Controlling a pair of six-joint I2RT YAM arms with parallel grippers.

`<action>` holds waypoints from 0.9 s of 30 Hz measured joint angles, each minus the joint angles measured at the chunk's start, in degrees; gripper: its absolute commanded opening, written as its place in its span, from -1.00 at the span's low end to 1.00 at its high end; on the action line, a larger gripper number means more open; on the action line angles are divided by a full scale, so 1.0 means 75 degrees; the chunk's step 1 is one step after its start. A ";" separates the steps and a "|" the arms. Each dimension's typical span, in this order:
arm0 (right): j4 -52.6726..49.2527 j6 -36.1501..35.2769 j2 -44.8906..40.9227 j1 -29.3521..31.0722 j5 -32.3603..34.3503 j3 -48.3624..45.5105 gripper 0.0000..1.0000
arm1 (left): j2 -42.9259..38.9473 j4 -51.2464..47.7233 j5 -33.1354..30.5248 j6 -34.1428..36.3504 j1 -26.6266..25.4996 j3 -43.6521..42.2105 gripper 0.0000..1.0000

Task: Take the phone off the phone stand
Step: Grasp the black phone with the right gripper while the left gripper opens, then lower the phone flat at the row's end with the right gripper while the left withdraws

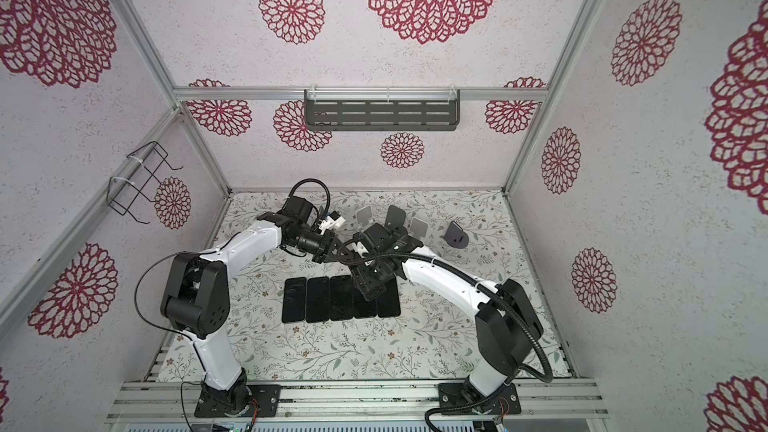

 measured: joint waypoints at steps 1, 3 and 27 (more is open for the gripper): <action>0.0003 -0.0003 -0.0003 -0.0003 0.0000 0.0000 0.24 | 0.0000 -0.0003 -0.0009 0.0000 0.0000 0.0009 -0.96; 0.0020 -0.0003 0.0000 -0.0009 0.0003 0.0000 0.21 | 0.0000 0.0000 -0.0029 0.0000 0.0000 0.0026 -0.68; -0.0723 0.0766 -0.0994 -0.1746 0.0880 -0.2145 0.13 | -0.0143 0.0221 -0.1119 -0.0510 0.0277 0.0023 0.12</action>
